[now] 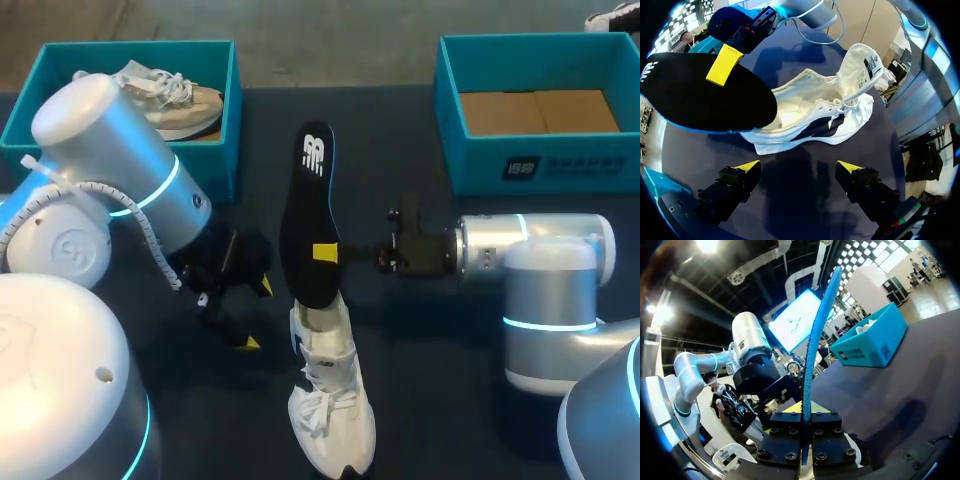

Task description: Take the shoe out of the shoebox, open the shoe tongue, remove and reinsert the insole, then place the shoe into the shoebox

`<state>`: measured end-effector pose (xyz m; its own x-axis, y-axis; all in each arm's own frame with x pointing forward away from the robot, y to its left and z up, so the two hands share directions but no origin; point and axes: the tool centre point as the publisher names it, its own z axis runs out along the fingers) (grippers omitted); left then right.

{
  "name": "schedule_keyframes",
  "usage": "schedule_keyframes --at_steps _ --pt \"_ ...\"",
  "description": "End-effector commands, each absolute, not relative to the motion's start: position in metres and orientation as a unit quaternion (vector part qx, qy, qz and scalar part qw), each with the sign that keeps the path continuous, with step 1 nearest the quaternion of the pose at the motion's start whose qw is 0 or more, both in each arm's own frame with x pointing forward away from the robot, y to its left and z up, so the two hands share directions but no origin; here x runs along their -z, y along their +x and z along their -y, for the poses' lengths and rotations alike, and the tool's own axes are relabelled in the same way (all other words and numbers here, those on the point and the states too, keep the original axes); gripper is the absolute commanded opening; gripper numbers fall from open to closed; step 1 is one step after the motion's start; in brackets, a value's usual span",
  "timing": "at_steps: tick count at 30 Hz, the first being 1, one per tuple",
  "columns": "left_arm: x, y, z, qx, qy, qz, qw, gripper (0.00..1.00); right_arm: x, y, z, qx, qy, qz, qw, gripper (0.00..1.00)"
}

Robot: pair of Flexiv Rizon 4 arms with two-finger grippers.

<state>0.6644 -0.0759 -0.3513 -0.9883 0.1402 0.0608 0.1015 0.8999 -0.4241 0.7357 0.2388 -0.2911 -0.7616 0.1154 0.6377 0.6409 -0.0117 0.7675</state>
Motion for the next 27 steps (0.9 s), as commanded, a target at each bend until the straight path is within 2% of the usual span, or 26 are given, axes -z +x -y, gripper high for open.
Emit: schedule_keyframes --at_steps 1,27 --pt "0.352 0.663 0.075 -0.215 -0.062 0.974 0.043 1.0 0.293 0.735 -0.244 0.651 -0.283 0.675 0.2 0.0" --pt "0.352 0.663 0.075 -0.215 -0.062 0.974 0.043 1.0 0.299 0.723 -0.241 0.653 -0.262 0.684 0.189 0.0"
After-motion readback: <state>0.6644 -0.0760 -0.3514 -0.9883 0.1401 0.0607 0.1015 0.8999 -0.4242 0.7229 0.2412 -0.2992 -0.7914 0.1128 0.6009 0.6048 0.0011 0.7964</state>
